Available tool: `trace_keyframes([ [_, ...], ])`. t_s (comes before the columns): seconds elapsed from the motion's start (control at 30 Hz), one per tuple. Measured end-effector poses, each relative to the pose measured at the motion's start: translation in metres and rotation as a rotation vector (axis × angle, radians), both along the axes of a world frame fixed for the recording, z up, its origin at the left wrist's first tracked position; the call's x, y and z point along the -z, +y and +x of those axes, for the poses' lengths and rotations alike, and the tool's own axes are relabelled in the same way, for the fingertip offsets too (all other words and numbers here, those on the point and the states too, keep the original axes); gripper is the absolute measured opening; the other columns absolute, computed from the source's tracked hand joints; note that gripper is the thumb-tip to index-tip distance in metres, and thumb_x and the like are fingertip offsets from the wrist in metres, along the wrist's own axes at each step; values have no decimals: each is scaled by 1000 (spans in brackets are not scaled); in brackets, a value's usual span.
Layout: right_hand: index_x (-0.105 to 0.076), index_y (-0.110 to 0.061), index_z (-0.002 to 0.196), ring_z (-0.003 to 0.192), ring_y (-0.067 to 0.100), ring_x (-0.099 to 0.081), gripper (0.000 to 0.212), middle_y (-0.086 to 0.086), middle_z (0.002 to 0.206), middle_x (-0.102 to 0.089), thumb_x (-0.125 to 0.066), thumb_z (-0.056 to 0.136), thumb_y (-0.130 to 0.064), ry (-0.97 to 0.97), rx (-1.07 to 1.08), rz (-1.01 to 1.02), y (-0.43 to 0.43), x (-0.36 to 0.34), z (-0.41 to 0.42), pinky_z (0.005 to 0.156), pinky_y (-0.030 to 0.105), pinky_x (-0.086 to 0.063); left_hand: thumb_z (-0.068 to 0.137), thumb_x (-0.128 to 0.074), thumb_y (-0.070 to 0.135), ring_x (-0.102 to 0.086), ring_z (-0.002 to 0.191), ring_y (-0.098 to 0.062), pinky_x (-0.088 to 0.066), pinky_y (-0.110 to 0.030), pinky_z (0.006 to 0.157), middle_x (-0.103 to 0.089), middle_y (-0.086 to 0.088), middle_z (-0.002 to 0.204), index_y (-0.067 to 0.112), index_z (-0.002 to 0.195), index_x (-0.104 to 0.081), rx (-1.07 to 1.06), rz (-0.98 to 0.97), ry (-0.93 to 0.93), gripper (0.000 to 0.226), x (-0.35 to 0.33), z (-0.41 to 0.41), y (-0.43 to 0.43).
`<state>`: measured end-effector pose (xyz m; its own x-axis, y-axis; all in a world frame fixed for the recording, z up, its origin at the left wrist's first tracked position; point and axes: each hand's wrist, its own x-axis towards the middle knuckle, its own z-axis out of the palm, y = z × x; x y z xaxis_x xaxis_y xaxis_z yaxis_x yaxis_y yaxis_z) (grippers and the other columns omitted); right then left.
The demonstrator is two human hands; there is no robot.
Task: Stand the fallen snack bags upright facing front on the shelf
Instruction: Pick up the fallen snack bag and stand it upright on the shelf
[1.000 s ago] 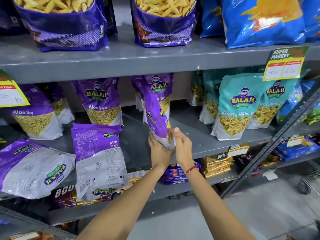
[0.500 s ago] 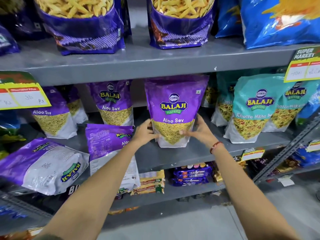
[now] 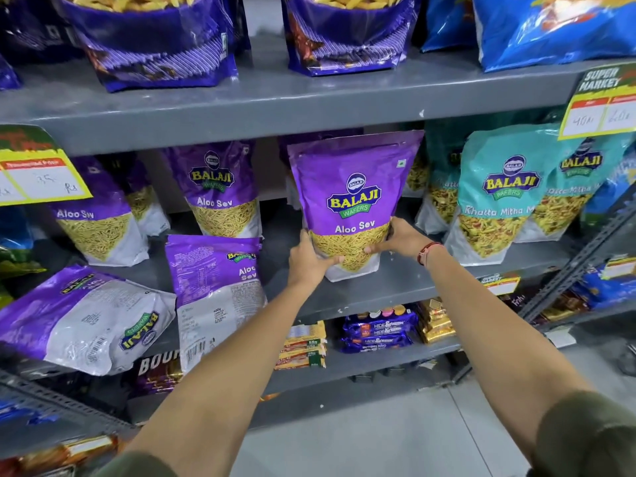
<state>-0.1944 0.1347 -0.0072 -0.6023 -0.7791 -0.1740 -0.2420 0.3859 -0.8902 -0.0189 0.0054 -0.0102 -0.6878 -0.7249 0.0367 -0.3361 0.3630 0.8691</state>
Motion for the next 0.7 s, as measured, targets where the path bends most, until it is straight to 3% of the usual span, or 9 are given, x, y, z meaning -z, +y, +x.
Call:
trace_keyframes([
  [0.2,-56,-14,122,111,19,-63,82,3,120,-68,-92,50,-31,-10,8,-5,10,-1,13,102,48,-48,62,-85,25,-49,122,-30,-42,-38,98,-61,-12,126,7,124,-43,-6,9,-7,77,0,5,10],
  [0.33,-54,-16,121,113,21,-61,84,3,122,-66,-91,49,-36,7,39,5,14,2,15,103,49,-47,62,-84,30,-52,120,-33,-45,-43,96,-60,-15,125,6,121,-42,15,-20,-29,77,1,7,10],
  [0.43,-53,-14,121,115,24,-60,75,6,124,-64,-89,57,-34,17,136,24,17,7,28,106,47,-43,67,-81,29,-55,115,-34,-49,-45,92,-58,-17,125,6,119,-42,42,-68,-88,69,5,11,4],
  [0.5,-54,-8,123,117,27,-58,65,10,124,-63,-84,68,-28,53,237,77,22,10,47,105,40,-42,69,-79,27,-58,110,-32,-51,-45,91,-57,-16,124,8,122,-42,53,-86,-99,67,9,21,-4],
  [0.57,-58,-1,120,116,28,-57,54,14,119,-64,-78,76,-26,83,374,119,27,21,68,101,37,-41,73,-76,25,-60,104,-29,-51,-38,88,-59,-15,121,9,125,-46,33,-114,-68,63,9,37,-15],
  [0.63,-63,5,108,105,32,-62,43,21,110,-68,-74,80,-25,74,434,117,23,32,91,97,40,-45,76,-73,22,-61,101,-27,-50,-35,87,-62,-15,115,7,119,-54,-56,-150,-2,50,6,58,-30],
  [0.7,-66,5,100,74,24,-69,36,21,94,-70,-74,80,-24,-2,395,73,8,43,115,89,42,-54,78,-71,17,-62,99,-30,-50,-38,89,-66,-18,109,4,110,-60,-184,-171,80,36,6,83,-46],
])
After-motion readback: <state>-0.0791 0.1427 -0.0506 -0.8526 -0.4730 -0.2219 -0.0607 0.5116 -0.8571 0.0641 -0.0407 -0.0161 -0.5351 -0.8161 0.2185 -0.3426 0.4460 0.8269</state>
